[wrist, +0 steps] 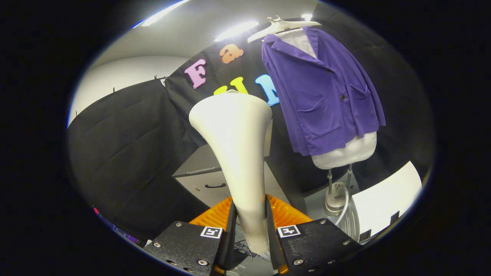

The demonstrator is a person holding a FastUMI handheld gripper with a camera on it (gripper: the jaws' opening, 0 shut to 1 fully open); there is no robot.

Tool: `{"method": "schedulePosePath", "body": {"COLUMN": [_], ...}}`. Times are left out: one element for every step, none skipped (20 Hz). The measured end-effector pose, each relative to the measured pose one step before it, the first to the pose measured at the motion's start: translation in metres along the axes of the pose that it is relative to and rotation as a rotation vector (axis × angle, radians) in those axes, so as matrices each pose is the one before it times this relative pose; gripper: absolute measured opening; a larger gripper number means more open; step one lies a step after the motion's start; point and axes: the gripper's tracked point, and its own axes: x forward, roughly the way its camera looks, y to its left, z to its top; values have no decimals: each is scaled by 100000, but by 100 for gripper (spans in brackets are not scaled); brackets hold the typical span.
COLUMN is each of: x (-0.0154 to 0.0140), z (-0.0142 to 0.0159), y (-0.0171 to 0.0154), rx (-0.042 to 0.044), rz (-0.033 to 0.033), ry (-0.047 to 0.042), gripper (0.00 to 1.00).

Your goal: Iron the clothes twice with a garment steamer, once on the left side and once on the right side.

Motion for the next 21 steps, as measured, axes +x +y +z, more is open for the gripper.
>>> {"method": "schedulePosePath", "body": {"x": [-143, -183, -38, -56, 92, 84, 16, -34, 137, -63, 1, -12, 40, 26, 5, 25, -123, -31, -85, 22, -59], "z": [95, 280, 163, 270, 172, 132, 144, -42, -92, 8, 45, 3, -32, -107, -89, -104, -276, 65, -41, -109, 54], "y": [471, 420, 366, 285, 186, 266, 200, 126, 93, 46, -10, -55, 10, -7, -6, 20, -39, -14, 52, 74, 22], "rx": [-824, -270, -764, -697, -123, -506, -312, 262, -141, 321, -159, -167, 48, -132, -38, 44, -261, -508, -76, -444, -175], "rz": [810, 702, 662, 612, 293, 393, 428, 32, 375, 125, -5, -249, -250, -226, -74, -325, -378, -110, -55, 85, -72], "ry": [-478, -871, 589, -356, -492, 820, -316, -151, 386, -59, 300, 199, -221, 778, -37, 243, 757, 104, -72, 638, -318], "gripper": [38, 38, 38, 38, 38, 38, 38, 37, 38, 38, 38, 38, 38, 38, 38, 38, 38, 38, 38, 38, 38]}}
